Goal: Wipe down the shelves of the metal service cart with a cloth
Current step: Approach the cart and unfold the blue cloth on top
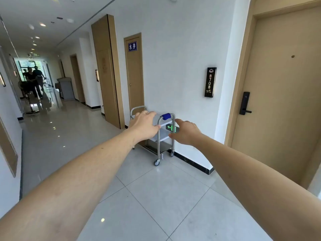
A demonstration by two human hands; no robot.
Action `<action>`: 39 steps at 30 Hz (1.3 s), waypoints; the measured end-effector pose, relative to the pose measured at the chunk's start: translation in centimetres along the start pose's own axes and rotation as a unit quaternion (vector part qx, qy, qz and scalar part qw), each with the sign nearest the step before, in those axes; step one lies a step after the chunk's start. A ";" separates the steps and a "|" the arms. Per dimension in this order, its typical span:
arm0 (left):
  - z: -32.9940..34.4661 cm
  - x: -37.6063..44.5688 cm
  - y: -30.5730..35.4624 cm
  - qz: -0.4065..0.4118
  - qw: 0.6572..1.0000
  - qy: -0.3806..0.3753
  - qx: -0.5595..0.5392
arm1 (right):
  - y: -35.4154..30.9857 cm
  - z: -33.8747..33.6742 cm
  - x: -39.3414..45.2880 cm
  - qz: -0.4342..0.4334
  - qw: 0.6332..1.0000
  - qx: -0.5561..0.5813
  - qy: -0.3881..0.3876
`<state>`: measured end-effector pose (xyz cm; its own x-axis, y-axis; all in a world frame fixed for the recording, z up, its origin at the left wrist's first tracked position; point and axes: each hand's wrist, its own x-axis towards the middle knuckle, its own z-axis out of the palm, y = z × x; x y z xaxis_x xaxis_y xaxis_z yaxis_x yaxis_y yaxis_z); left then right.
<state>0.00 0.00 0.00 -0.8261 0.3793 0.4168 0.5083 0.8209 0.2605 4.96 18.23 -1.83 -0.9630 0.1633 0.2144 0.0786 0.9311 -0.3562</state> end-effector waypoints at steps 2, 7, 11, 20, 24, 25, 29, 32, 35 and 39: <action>1.0 1.9 1.1 -0.011 1.000 0.002 -0.004 | 1.6 -0.6 1.8 0.000 1.000 -0.002 -0.001; 4.2 6.5 2.9 -0.013 1.000 -0.004 -0.005 | 5.8 -1.3 6.8 -0.002 1.000 -0.001 -0.005; 6.4 9.5 3.5 -0.014 1.000 -0.013 0.008 | 8.1 -0.4 9.8 -0.003 1.000 0.000 -0.014; 10.9 17.3 1.4 0.003 1.000 -0.030 -0.001 | 10.1 2.1 18.3 0.008 1.000 -0.003 -0.021; 12.5 22.3 -1.5 0.008 0.999 -0.031 -0.001 | 9.9 3.7 23.5 0.014 1.000 -0.005 -0.012; 12.8 23.7 -2.4 0.010 1.000 -0.030 0.000 | 9.7 4.1 25.0 0.015 1.000 -0.005 -0.010; 13.9 29.6 -5.9 0.010 0.999 -0.031 -0.006 | 8.7 5.2 31.2 0.023 1.000 -0.002 -0.003; 14.5 33.4 -8.5 0.021 0.999 -0.038 0.000 | 7.8 5.9 35.8 0.035 0.999 0.013 0.005; 15.0 36.9 -11.2 0.021 0.999 -0.046 0.002 | 6.9 7.1 40.0 0.038 0.999 0.016 0.007; 16.1 40.7 -14.5 0.015 0.999 -0.048 -0.002 | 6.2 9.2 44.3 0.033 0.999 0.016 0.001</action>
<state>-44.93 10.44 -0.83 -0.8296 0.4430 0.3398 0.5342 0.8067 0.2525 -39.58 28.24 -2.88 -0.9556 0.2253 0.1901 0.1345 0.9071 -0.3988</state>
